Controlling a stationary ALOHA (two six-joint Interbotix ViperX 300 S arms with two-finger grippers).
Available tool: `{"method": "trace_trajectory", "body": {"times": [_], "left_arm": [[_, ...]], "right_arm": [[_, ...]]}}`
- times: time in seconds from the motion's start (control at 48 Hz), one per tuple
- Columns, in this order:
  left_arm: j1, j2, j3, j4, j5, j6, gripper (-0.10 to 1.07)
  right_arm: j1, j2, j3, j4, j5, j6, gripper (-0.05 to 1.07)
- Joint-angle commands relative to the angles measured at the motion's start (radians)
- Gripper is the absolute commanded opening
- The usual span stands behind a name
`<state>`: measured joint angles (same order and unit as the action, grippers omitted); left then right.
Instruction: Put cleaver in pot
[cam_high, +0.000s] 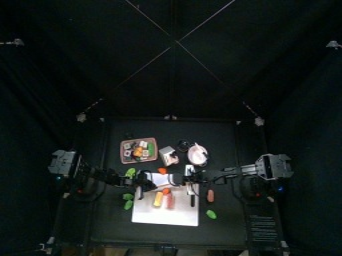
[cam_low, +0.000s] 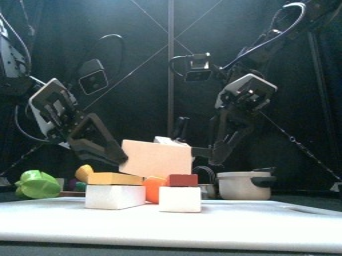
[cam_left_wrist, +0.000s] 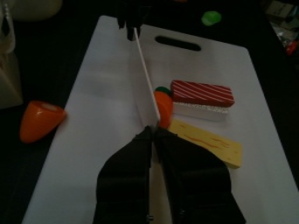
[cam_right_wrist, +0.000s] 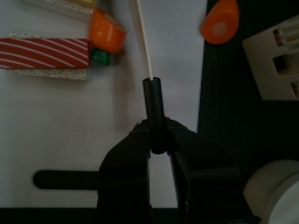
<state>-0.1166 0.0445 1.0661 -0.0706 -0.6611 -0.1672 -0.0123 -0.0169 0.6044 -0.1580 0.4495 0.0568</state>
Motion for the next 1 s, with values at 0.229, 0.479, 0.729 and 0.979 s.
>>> {"method": "trace_trajectory", "body": {"times": [0.229,0.479,0.729,0.979], "left_arm": [[-0.009,-0.035,-0.028,0.035,-0.005,0.029,0.52],[0.069,-0.075,-0.029,0.038,-0.038,0.069,0.71],[0.155,-0.124,-0.023,0.041,-0.084,0.149,0.87],[0.249,-0.249,-0.005,0.044,-0.094,0.279,0.87]], "right_arm": [[0.002,-0.087,-0.005,0.009,0.017,0.018,0.35],[0.002,-0.135,0.044,0.020,0.023,0.055,0.35],[0.003,-0.198,0.115,0.017,0.051,0.135,0.35],[0.000,-0.296,0.176,0.064,0.147,0.164,0.35]]}}
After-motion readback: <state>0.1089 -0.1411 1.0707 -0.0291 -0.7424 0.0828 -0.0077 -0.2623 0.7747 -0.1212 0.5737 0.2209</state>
